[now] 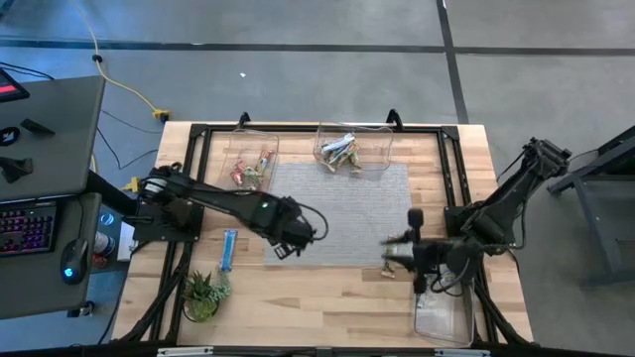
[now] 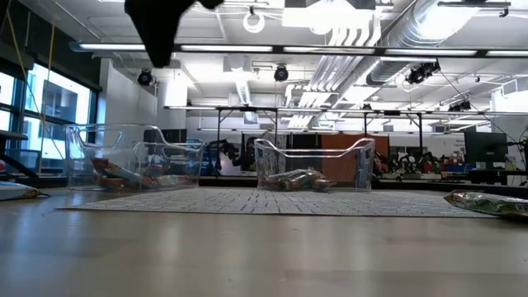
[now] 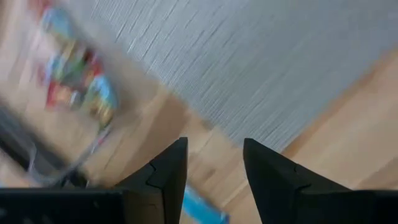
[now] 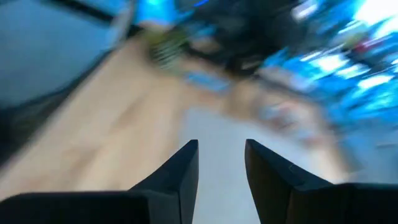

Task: Pick and place Granola Bars by type
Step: Put the blue granola bar into the bottom transparent bin

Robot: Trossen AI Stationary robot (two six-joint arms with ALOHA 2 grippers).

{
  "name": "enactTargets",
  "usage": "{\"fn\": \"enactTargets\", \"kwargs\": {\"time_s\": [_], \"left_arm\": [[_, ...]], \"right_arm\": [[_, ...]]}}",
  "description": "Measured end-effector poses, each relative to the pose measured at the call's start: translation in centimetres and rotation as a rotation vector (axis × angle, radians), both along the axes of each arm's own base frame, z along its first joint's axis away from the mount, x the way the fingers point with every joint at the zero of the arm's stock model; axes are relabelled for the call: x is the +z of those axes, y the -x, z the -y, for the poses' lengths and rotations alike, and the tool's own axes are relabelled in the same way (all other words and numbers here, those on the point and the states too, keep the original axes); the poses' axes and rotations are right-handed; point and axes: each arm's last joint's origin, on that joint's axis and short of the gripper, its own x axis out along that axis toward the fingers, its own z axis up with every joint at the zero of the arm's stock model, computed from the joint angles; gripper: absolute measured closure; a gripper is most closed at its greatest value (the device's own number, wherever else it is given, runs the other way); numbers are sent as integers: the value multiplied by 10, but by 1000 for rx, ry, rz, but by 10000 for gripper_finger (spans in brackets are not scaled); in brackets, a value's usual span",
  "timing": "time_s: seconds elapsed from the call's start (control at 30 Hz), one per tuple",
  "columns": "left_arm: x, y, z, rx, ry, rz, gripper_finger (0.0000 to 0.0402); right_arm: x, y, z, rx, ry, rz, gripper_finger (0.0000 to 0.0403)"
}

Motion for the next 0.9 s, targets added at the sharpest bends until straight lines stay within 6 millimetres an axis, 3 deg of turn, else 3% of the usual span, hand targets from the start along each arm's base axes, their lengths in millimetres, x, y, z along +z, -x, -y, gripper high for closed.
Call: {"fn": "enactTargets", "kwargs": {"time_s": [0.13,0.33,0.43,0.6,0.9], "left_arm": [[20,21,10,-73,-95,74,251],[18,64,28,-42,-204,160,251],[-1,84,33,71,-210,195,251],[-45,112,36,410,-166,147,251],[-123,120,27,668,-55,156,251]], "right_arm": [[13,-6,5,-143,152,139,289],[18,-16,17,-227,232,172,289],[18,-21,24,-245,200,168,289],[16,-31,38,-305,15,174,289],[0,-38,54,-258,-68,17,289]]}}
